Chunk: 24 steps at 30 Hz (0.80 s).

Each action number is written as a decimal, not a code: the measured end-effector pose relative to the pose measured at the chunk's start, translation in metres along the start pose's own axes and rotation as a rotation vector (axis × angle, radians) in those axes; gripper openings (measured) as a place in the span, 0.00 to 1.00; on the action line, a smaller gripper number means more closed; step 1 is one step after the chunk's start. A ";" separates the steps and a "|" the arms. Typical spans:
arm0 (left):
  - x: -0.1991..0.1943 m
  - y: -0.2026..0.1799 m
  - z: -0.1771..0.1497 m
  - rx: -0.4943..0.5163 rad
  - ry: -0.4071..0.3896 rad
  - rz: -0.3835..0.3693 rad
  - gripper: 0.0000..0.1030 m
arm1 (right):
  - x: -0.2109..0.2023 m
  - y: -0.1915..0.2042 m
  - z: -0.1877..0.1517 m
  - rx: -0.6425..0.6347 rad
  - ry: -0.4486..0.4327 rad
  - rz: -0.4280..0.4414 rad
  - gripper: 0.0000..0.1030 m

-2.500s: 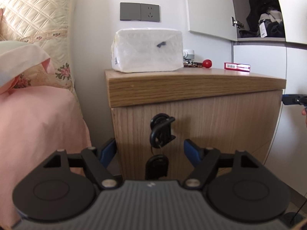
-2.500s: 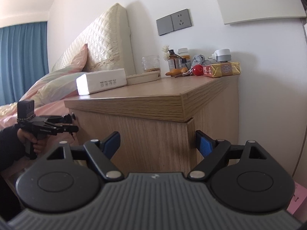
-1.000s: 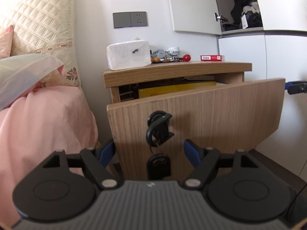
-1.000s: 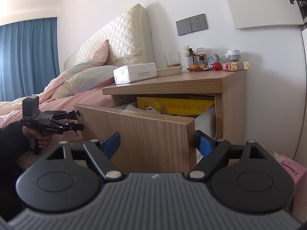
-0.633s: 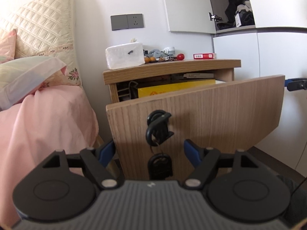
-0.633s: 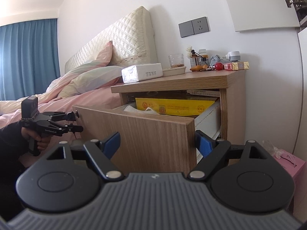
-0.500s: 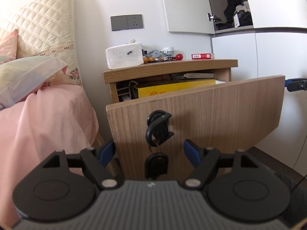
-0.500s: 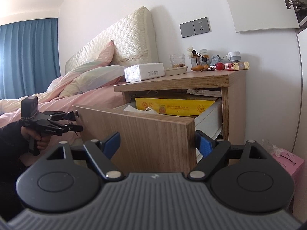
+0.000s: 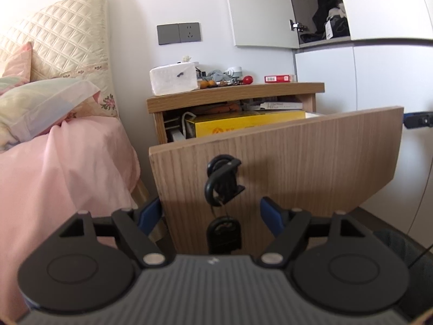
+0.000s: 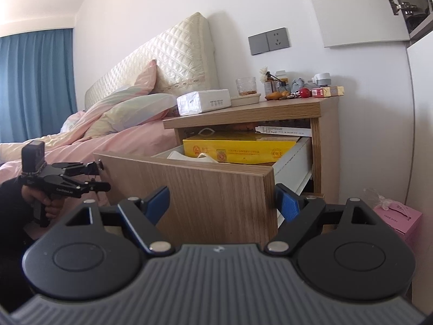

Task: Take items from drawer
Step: 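Pull the drawer open by its knob with the left tool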

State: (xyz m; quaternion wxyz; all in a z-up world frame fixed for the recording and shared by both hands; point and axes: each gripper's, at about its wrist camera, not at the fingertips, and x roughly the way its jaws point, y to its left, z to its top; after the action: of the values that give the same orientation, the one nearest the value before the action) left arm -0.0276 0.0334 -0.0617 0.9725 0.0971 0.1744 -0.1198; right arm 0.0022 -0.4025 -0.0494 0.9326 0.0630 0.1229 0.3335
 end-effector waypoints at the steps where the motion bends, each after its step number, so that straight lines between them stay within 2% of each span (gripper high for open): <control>1: 0.000 -0.001 0.000 -0.001 0.002 0.005 0.77 | 0.000 0.000 0.000 0.001 -0.003 -0.006 0.84; 6: -0.005 0.000 0.004 -0.042 0.008 0.017 0.76 | 0.000 0.006 -0.003 0.054 -0.042 -0.074 0.83; 10: -0.022 -0.010 0.013 -0.038 -0.008 0.059 0.76 | -0.008 0.021 0.008 0.117 -0.102 -0.167 0.82; 13: -0.037 -0.020 0.023 -0.066 -0.024 0.078 0.76 | -0.015 0.034 0.020 0.148 -0.138 -0.201 0.82; 19: -0.054 -0.053 0.042 -0.147 -0.039 0.148 0.76 | -0.008 0.067 0.032 0.216 -0.090 -0.318 0.82; 24: -0.063 -0.065 0.063 -0.253 -0.045 0.180 0.76 | -0.003 0.097 0.030 0.243 -0.090 -0.303 0.82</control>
State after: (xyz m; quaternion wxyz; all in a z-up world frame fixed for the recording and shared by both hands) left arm -0.0820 -0.0304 0.0095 0.9875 -0.0138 0.1568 -0.0112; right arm -0.0508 -0.3306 -0.0002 0.9622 0.1708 0.1283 0.1687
